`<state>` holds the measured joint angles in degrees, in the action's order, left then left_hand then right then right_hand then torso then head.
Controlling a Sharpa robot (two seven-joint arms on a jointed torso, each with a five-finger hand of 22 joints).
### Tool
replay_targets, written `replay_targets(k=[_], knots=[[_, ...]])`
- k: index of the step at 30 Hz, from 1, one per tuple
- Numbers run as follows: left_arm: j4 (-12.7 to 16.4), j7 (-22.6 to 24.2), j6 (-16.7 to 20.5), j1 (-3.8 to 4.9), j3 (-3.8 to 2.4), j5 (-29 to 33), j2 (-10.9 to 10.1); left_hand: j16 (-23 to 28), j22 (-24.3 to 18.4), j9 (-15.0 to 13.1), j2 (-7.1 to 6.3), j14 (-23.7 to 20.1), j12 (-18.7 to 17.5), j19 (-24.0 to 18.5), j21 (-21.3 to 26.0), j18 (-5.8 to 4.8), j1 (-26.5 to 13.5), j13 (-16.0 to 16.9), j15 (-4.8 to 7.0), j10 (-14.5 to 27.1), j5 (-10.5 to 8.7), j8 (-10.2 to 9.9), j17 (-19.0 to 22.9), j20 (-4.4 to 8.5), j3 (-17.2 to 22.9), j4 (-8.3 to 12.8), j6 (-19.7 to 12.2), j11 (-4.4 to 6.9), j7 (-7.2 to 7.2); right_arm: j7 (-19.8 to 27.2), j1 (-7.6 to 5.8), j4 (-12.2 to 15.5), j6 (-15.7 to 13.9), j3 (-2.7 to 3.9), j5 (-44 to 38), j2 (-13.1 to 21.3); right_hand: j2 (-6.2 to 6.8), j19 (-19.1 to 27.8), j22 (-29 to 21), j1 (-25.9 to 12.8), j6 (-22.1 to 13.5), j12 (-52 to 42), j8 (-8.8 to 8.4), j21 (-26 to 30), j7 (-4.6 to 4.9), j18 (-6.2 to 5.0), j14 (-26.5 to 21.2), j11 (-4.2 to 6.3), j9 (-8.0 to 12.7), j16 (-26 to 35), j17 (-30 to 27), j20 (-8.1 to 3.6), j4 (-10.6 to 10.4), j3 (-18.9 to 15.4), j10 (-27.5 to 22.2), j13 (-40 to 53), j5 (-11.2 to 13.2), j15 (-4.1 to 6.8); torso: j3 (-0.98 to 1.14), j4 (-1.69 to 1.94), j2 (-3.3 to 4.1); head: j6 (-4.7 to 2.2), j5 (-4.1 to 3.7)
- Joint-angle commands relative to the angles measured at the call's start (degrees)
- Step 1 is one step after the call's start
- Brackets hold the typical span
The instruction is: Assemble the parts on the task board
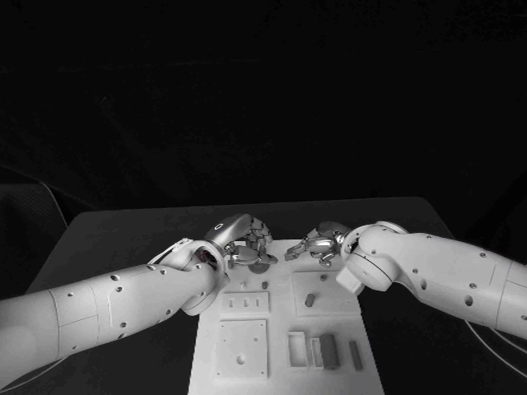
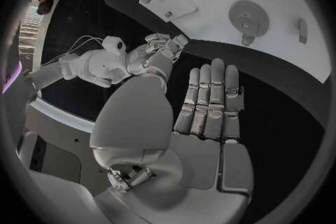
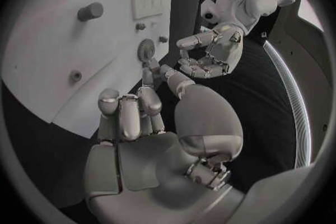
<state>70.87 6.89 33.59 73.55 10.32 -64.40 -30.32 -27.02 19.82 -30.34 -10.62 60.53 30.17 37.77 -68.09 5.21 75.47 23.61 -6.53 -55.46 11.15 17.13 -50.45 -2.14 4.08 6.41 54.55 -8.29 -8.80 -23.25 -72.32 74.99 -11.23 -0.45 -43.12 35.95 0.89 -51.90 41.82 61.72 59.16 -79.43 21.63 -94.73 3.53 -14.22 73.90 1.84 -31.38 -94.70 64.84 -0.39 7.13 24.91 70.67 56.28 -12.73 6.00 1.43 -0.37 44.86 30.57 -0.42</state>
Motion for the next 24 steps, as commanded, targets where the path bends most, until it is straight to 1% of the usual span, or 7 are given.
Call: replay_targets(k=[1,11,14,19,22,24], knots=[[0.22,-1.38,-0.65,-0.04,-0.03,-1.28,0.48,0.19,-0.01,0.08,-0.06,-0.49,0.4,-0.46,0.36,-1.03,0.03,0.09,-0.08,0.49,0.4,-0.21,-0.11,0.01,-0.41,0.06,-0.29,-0.09,-0.14,0.45,0.01,0.62,-0.06,0.06,0.42,-0.22,-0.12,-0.32,0.05,0.54,4.15,-0.13,0.22,-7.75,3.82,-0.78,0.04,0.24,-0.07,-2.0,-0.02,0.26,0.2,-0.02,0.0,-0.07,-0.17,0.11,0.03,0.07,0.09,-0.05,0.03],[0.31,-2.44,-2.12,-0.09,-0.03,-1.32,1.09,-0.13,0.12,0.2,0.22,-0.34,0.77,-0.36,0.17,-1.06,-0.21,0.21,-0.02,0.69,0.69,-0.14,-0.69,0.08,-0.59,-0.27,-0.19,-0.08,-0.12,0.84,0.03,2.06,-0.86,0.47,0.48,-0.33,-0.14,-0.32,0.06,0.54,4.18,-0.13,0.23,-7.75,3.82,-0.78,-0.04,0.24,-0.07,-1.97,-0.14,0.27,0.2,-0.01,0.01,-0.08,-0.17,0.11,0.11,0.07,0.17,0.02,0.18],[0.36,-1.87,-3.03,-0.09,-0.02,-1.77,1.17,-0.25,0.17,0.23,0.33,-0.27,0.92,-0.29,0.08,-1.06,-0.25,0.26,0.01,0.7,0.76,-0.08,-0.9,0.11,-0.58,-0.39,-0.09,-0.06,-0.11,1.09,0.03,2.3,-1.85,0.55,0.47,-0.22,-0.14,-0.32,0.06,0.54,4.19,-0.12,0.23,-7.75,3.82,-0.78,-0.02,0.24,-0.07,-1.98,-0.12,0.27,0.2,0.0,0.02,-0.08,-0.17,0.11,0.13,0.01,0.15,0.19,0.19],[0.42,-1.09,-3.61,-0.1,-0.02,-1.6,1.32,-0.54,0.3,0.32,0.48,-0.16,1.35,-0.12,-0.14,-1.06,-0.3,0.39,0.09,0.7,1.21,0.07,-1.47,0.21,-0.48,-0.68,0.22,-0.02,-0.01,1.25,0.03,2.15,-2.1,0.55,0.46,-0.35,-0.14,-0.32,0.07,0.53,4.21,-0.12,0.23,-7.75,3.82,-0.78,-0.11,0.24,-0.07,-1.94,-0.25,0.27,0.2,0.0,0.03,-0.09,-0.16,0.11,0.01,-0.01,0.14,0.09,0.21],[0.42,-0.04,-3.05,-0.12,-0.02,0.17,1.38,-0.81,0.44,0.47,0.33,-0.24,1.65,-0.06,-0.34,-1.15,-1.14,0.41,0.09,1.06,1.16,0.19,-2.21,0.27,-0.84,-1.27,0.5,0.1,0.2,1.24,0.03,1.9,-2.01,0.55,0.97,-0.53,-0.14,-0.32,0.07,0.53,4.22,-0.12,0.23,-7.75,3.82,-0.78,-0.07,0.24,-0.07,-1.96,-0.2,0.28,0.2,0.0,0.03,-0.09,-0.16,0.11,0.07,0.01,0.09,0.06,0.36],[0.44,-0.11,-2.82,-0.12,-0.02,0.21,1.41,-0.89,0.47,0.5,0.35,-0.22,1.71,-0.03,-0.4,-1.16,-1.3,0.42,0.1,1.14,1.12,0.22,-2.39,0.3,-0.93,-1.38,0.57,0.16,0.24,1.24,0.02,1.91,-1.85,0.55,0.98,-0.57,-0.13,-0.32,0.07,0.52,4.22,-0.11,0.23,-7.75,3.82,-0.78,-0.07,0.24,-0.07,-1.95,-0.21,0.28,0.2,-0.01,0.03,-0.09,-0.16,0.11,0.06,0.01,0.09,0.06,0.32]])
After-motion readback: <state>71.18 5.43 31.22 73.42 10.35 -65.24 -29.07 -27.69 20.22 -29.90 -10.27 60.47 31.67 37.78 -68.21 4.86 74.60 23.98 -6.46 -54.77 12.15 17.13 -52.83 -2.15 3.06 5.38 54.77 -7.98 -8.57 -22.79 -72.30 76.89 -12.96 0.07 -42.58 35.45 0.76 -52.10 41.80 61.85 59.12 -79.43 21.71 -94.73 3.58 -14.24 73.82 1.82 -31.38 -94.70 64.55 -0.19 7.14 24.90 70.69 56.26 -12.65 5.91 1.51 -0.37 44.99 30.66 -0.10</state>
